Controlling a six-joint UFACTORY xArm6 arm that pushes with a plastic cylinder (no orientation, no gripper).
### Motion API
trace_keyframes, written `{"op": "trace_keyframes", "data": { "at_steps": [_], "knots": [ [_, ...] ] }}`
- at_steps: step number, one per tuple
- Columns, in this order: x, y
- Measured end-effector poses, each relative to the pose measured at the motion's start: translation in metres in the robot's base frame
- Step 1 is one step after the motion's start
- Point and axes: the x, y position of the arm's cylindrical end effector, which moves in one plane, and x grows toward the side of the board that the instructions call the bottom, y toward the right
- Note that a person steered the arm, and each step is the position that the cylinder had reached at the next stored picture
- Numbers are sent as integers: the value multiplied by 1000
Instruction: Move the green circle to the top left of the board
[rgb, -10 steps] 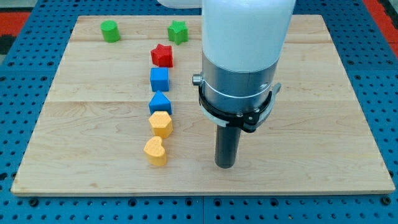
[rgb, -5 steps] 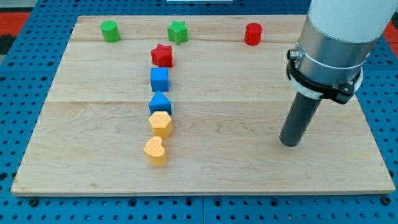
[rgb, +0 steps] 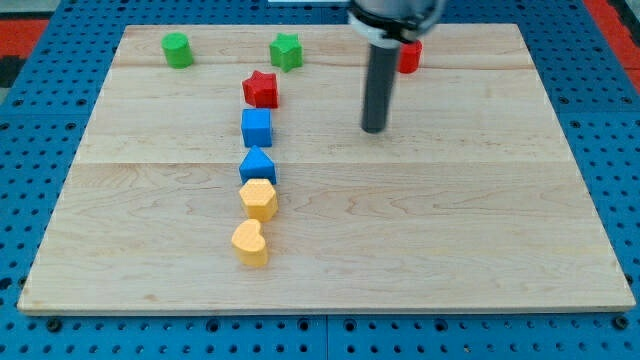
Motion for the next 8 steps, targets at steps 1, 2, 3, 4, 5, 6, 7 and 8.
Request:
{"op": "trace_keyframes", "data": {
  "at_steps": [1, 2, 3, 4, 5, 6, 7, 8],
  "knots": [
    [-45, -31],
    [-73, -70],
    [-75, -92],
    [-82, -105],
    [-82, -129],
    [-99, -148],
    [-122, -168],
    [-126, -212]
  ]
}}
